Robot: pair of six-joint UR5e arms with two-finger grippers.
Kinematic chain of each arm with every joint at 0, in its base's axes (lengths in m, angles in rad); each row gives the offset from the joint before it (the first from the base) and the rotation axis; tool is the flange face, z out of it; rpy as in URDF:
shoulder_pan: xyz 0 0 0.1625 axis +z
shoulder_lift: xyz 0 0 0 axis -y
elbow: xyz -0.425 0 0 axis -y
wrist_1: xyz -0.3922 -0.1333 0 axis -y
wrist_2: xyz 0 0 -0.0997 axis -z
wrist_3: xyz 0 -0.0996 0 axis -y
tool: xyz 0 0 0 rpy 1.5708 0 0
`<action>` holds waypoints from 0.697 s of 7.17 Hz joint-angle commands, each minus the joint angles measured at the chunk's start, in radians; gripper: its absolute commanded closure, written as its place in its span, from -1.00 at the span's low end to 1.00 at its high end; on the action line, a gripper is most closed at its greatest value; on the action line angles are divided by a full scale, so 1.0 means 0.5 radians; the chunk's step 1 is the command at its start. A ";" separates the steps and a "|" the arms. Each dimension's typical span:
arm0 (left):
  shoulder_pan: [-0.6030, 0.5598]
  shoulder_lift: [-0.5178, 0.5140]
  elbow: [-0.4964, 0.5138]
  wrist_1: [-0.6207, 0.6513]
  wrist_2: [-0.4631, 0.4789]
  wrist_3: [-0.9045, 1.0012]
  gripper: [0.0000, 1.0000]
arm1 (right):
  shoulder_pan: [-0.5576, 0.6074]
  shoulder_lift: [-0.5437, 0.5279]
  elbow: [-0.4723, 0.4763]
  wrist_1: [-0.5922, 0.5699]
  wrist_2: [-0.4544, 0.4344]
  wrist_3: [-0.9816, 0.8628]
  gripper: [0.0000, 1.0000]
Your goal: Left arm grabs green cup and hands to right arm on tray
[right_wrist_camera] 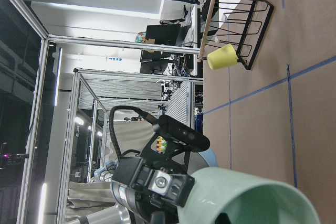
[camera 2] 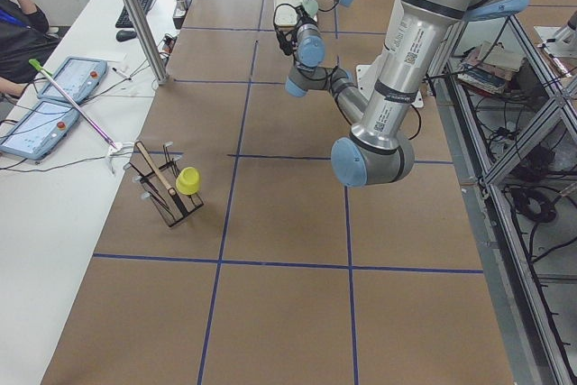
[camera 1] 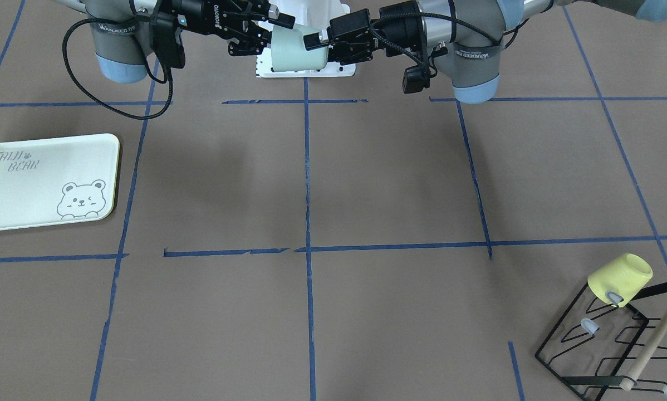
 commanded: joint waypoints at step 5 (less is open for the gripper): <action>0.001 -0.005 0.000 0.013 0.000 0.000 -1.00 | 0.001 0.002 -0.014 -0.012 0.001 -0.024 1.00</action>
